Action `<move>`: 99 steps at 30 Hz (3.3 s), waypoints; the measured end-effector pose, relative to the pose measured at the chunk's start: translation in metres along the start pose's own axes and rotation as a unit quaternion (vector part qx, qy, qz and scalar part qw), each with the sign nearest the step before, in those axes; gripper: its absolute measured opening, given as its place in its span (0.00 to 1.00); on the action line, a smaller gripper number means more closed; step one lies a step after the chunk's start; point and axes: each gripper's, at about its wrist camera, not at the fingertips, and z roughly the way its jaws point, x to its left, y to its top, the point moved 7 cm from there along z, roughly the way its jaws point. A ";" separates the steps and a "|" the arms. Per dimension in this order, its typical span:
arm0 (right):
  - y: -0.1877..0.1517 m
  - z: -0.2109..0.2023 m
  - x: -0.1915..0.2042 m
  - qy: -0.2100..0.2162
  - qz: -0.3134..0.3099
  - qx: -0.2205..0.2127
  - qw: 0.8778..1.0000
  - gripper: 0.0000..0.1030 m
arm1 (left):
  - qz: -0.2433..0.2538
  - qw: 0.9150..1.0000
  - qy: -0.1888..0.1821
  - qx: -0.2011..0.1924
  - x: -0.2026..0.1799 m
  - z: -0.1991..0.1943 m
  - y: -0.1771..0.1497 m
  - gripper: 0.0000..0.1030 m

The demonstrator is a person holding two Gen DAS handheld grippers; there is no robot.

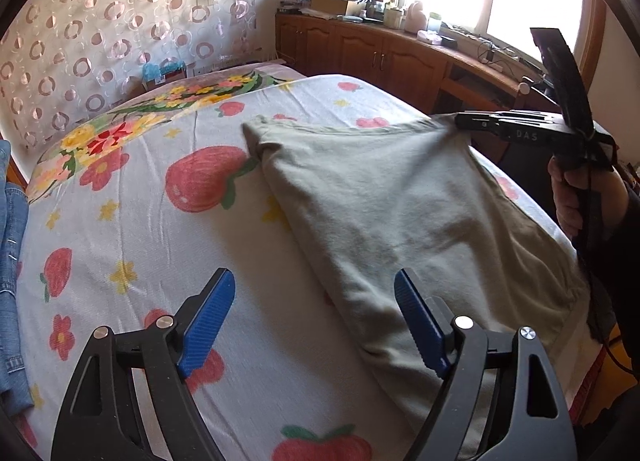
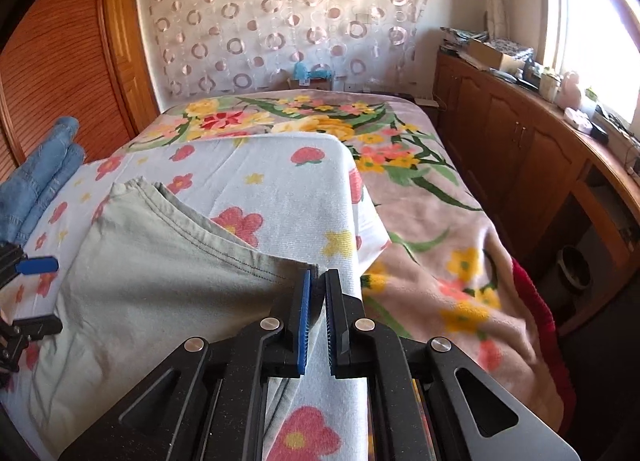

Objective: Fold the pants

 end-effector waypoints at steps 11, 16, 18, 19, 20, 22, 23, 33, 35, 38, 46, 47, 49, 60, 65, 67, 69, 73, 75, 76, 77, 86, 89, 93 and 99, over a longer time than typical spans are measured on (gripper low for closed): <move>-0.033 -0.045 0.011 -0.007 0.008 -0.018 1.000 0.28 | 0.006 1.000 0.000 -0.023 -0.011 -0.027 -0.009 0.80; -0.051 -0.065 0.018 -0.007 0.007 -0.023 1.000 0.30 | 0.002 0.999 -0.002 -0.034 -0.013 -0.039 -0.015 0.80; -0.057 -0.073 0.022 -0.003 0.007 -0.025 1.000 0.30 | -0.001 0.999 -0.003 -0.037 -0.014 -0.042 -0.018 0.80; -0.062 -0.077 0.023 -0.002 0.008 -0.027 1.000 0.30 | -0.001 0.999 -0.003 -0.038 -0.014 -0.043 -0.020 0.80; -0.066 -0.080 0.025 -0.001 0.009 -0.027 1.000 0.30 | -0.002 0.999 -0.003 -0.039 -0.015 -0.045 -0.022 0.80; -0.074 -0.085 0.027 0.004 0.011 -0.026 1.000 0.30 | -0.001 0.999 -0.004 -0.040 -0.017 -0.047 -0.026 0.80; -0.080 -0.088 0.029 0.006 0.010 -0.025 1.000 0.30 | -0.001 0.999 -0.003 -0.040 -0.019 -0.048 -0.029 0.80; -0.118 -0.114 0.041 0.024 -0.001 -0.014 1.000 0.30 | -0.011 0.999 -0.008 -0.032 -0.027 -0.056 -0.058 0.80; -0.124 -0.118 0.039 0.024 0.003 -0.012 1.000 0.30 | -0.012 0.999 -0.017 -0.031 -0.031 -0.056 -0.062 0.79; -0.127 -0.124 0.036 0.024 0.011 -0.010 1.000 0.30 | -0.007 0.999 -0.027 -0.022 -0.038 -0.055 -0.067 0.69; -0.138 -0.126 0.036 0.034 0.029 0.003 0.999 0.30 | -0.004 0.998 -0.064 -0.003 -0.056 -0.049 -0.082 0.48; -0.139 -0.126 0.037 0.036 0.026 0.005 0.999 0.30 | -0.002 0.998 -0.066 -0.001 -0.058 -0.049 -0.084 0.47; -0.139 -0.124 0.043 0.040 0.021 0.007 0.999 0.30 | 0.003 0.998 -0.068 -0.004 -0.062 -0.050 -0.085 0.42; -0.142 -0.129 0.044 0.041 0.025 0.006 0.999 0.30 | -0.010 0.995 -0.092 -0.027 -0.061 -0.067 -0.079 0.16; -0.147 -0.126 0.048 0.040 0.027 0.011 0.999 0.30 | -0.014 0.996 -0.091 -0.016 -0.059 -0.060 -0.083 0.16; -0.148 -0.123 0.046 0.032 0.030 0.016 0.999 0.30 | -0.015 0.996 -0.091 -0.013 -0.059 -0.058 -0.085 0.16; -0.148 -0.122 0.044 0.025 0.036 0.016 0.999 0.31 | -0.016 0.996 -0.091 -0.009 -0.058 -0.056 -0.087 0.16; -0.146 -0.123 0.044 0.010 0.034 0.018 0.999 0.31 | -0.018 0.996 -0.090 -0.005 -0.058 -0.052 -0.088 0.16; -0.145 -0.124 0.047 0.006 0.032 0.017 0.999 0.31 | -0.020 0.996 -0.091 -0.005 -0.057 -0.052 -0.088 0.16; -0.145 -0.124 0.047 0.005 0.033 0.016 0.999 0.31 | -0.020 0.996 -0.091 -0.006 -0.057 -0.052 -0.088 0.16; -0.146 -0.124 0.047 0.005 0.035 0.017 0.999 0.31 | -0.020 0.996 -0.091 -0.006 -0.057 -0.052 -0.089 0.16; -0.147 -0.125 0.042 0.023 0.059 0.024 0.998 0.31 | -0.023 0.996 -0.091 -0.007 -0.056 -0.052 -0.089 0.18; -0.147 -0.124 0.041 0.021 0.061 0.025 0.998 0.31 | -0.023 0.996 -0.091 -0.009 -0.056 -0.051 -0.089 0.18; -0.146 -0.123 0.042 0.017 0.061 0.024 0.998 0.31 | -0.017 0.996 -0.089 -0.008 -0.057 -0.052 -0.088 0.16; -0.148 -0.123 0.043 0.054 0.067 0.023 0.996 0.13 | -0.018 0.995 -0.094 -0.028 -0.057 -0.063 -0.077 0.13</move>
